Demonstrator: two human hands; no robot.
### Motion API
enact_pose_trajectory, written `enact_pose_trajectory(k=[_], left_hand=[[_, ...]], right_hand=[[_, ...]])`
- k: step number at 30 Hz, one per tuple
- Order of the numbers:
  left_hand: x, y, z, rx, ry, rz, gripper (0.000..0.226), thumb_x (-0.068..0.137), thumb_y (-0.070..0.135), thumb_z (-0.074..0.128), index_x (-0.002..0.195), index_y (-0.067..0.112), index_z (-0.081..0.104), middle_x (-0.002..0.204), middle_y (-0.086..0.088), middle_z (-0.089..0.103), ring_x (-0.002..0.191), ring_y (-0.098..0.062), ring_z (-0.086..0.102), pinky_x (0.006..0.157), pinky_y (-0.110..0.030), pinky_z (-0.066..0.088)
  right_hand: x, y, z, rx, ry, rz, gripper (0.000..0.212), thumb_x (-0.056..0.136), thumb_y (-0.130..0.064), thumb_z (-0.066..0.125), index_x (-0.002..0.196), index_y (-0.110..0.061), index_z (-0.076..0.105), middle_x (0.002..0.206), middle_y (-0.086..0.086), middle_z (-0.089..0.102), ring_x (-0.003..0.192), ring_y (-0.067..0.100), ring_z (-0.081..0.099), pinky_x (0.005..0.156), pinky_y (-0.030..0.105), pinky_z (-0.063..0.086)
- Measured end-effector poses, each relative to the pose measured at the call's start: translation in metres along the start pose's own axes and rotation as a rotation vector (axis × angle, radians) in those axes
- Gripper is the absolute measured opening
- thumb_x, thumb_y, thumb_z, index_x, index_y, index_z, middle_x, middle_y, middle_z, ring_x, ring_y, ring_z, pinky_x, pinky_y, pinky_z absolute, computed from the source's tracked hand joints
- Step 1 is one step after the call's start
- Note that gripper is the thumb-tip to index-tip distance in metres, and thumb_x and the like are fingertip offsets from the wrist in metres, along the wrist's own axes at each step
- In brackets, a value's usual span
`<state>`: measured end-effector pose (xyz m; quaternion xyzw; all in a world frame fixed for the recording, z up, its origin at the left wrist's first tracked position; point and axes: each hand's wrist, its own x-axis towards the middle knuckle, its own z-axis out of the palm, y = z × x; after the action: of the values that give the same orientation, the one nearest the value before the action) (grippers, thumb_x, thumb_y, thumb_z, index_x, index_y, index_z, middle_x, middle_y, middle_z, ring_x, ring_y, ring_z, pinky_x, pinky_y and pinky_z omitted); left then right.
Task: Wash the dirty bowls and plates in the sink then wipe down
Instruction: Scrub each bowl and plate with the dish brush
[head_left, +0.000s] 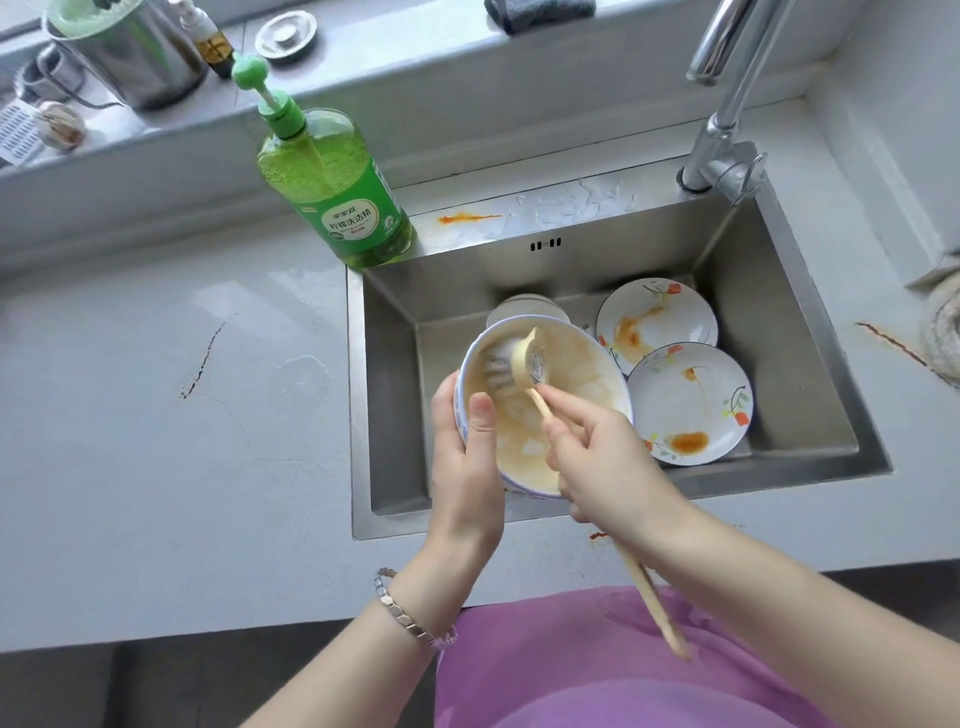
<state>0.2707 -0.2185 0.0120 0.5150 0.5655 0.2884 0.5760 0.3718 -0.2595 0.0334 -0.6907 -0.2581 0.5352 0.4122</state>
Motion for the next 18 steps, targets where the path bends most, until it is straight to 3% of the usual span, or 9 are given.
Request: enact_pose_trajectory(k=[2, 7, 11, 16, 18], left_hand=[[0.000, 0.001, 0.003, -0.005, 0.009, 0.015, 0.040, 0.082, 0.059, 0.035, 0.116, 0.040, 0.045, 0.111, 0.016, 0.060, 0.104, 0.001, 0.058, 0.095, -0.027, 0.046], [0.015, 0.005, -0.004, -0.010, 0.011, 0.005, 0.040, 0.081, 0.062, 0.036, 0.115, 0.041, 0.045, 0.115, 0.005, 0.061, 0.108, -0.020, 0.060, 0.096, -0.053, 0.046], [0.018, 0.012, -0.003, -0.005, -0.035, 0.045, 0.036, 0.084, 0.053, 0.035, 0.113, 0.037, 0.047, 0.116, 0.002, 0.060, 0.110, -0.020, 0.059, 0.095, -0.050, 0.047], [0.014, 0.009, -0.003, -0.081, -0.031, -0.026, 0.035, 0.083, 0.064, 0.037, 0.107, 0.041, 0.048, 0.107, 0.009, 0.060, 0.104, -0.019, 0.061, 0.085, -0.043, 0.051], [0.011, 0.007, -0.004, -0.059, -0.040, -0.009, 0.034, 0.087, 0.061, 0.036, 0.110, 0.039, 0.047, 0.106, 0.013, 0.059, 0.101, -0.009, 0.060, 0.086, -0.034, 0.051]], right_hand=[[-0.002, -0.006, 0.003, 0.084, -0.063, 0.057, 0.039, 0.100, -0.014, 0.036, 0.137, -0.026, 0.043, 0.069, -0.019, 0.032, 0.029, -0.001, 0.036, 0.033, 0.010, 0.027], [-0.006, -0.009, -0.011, 0.012, -0.246, 0.119, 0.035, 0.099, -0.017, 0.040, 0.126, -0.036, 0.053, 0.056, -0.004, 0.031, 0.034, 0.003, 0.020, 0.034, 0.013, 0.020], [0.000, -0.012, -0.010, 0.211, -0.167, 0.167, 0.035, 0.100, -0.015, 0.037, 0.130, -0.028, 0.049, 0.057, -0.002, 0.029, 0.033, 0.002, 0.020, 0.032, 0.011, 0.019], [0.001, -0.016, -0.018, 0.616, -0.029, 0.321, 0.034, 0.100, -0.013, 0.037, 0.131, -0.021, 0.050, 0.061, 0.000, 0.028, 0.036, 0.002, 0.019, 0.028, 0.011, 0.017], [-0.002, -0.018, -0.014, 0.678, 0.011, 0.333, 0.033, 0.100, -0.012, 0.036, 0.129, -0.021, 0.050, 0.061, 0.000, 0.028, 0.035, 0.002, 0.020, 0.028, 0.010, 0.017]])
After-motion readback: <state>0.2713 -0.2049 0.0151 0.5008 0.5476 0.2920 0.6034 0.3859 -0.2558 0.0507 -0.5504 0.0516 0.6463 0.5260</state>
